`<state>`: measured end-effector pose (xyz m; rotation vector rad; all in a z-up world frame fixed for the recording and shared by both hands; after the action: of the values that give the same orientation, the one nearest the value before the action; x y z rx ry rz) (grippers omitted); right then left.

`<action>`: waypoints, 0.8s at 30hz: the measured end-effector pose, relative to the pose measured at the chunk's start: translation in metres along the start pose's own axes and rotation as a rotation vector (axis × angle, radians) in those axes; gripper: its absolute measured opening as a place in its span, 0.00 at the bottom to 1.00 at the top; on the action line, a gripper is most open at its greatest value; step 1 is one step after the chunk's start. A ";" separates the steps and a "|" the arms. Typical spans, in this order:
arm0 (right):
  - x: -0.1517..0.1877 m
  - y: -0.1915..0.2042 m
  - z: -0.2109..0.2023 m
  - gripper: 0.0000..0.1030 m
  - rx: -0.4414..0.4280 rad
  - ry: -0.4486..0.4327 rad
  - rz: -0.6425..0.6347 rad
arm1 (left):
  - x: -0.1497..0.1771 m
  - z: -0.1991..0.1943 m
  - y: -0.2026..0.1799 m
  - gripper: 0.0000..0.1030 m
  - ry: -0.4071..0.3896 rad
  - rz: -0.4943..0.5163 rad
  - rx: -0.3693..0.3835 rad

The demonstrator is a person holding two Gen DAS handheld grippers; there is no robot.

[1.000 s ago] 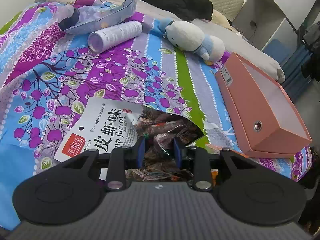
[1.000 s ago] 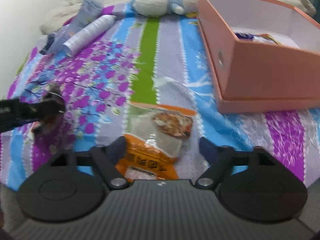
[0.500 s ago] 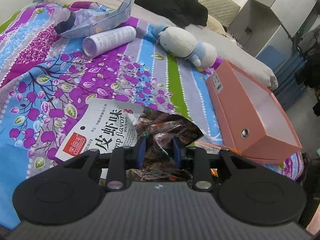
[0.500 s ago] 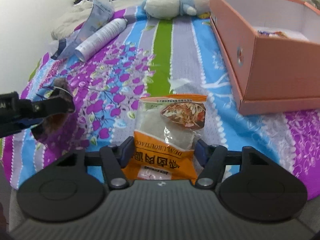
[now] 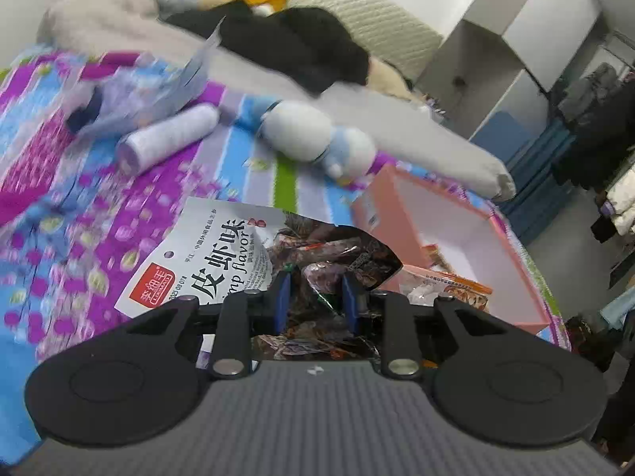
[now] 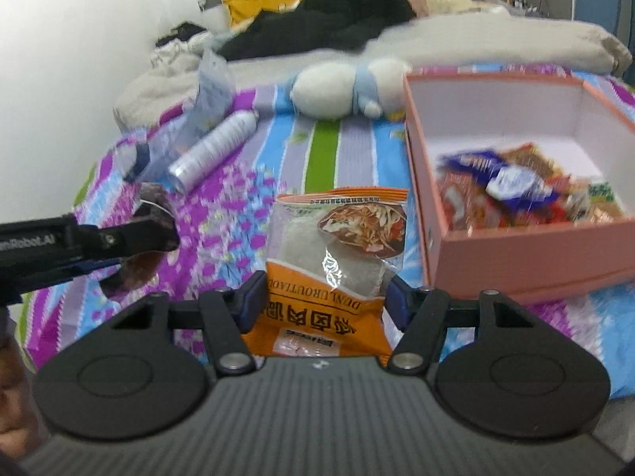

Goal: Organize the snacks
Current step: 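Carry the shrimp bag with left tool while right tool carries the orange packet over the box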

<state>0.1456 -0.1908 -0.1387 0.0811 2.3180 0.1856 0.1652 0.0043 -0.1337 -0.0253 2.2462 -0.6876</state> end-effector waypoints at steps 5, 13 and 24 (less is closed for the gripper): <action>-0.033 -0.010 -0.026 0.63 0.004 -0.073 -0.003 | -0.028 -0.005 -0.032 0.31 -0.045 0.033 0.031; -0.082 -0.036 -0.064 0.63 0.026 -0.181 -0.012 | -0.071 -0.002 -0.095 0.30 -0.101 0.083 0.109; -0.121 -0.104 -0.077 0.63 0.116 -0.253 0.015 | -0.094 0.049 -0.182 0.30 -0.077 0.166 0.199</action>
<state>0.1718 -0.3162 -0.0159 0.1708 2.0743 0.0452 0.2299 -0.1524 -0.0093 0.2260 2.0698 -0.8012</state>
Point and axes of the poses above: each gripper's, at about its wrist camera, not at the fingertips, and z roughly the way its jaws point, y to its left, x to its underside, the point moved 5 cm from there along z, roughly the way its jaws point, and after that the axes turned 4 degrees about x, right-handed, at the moved point
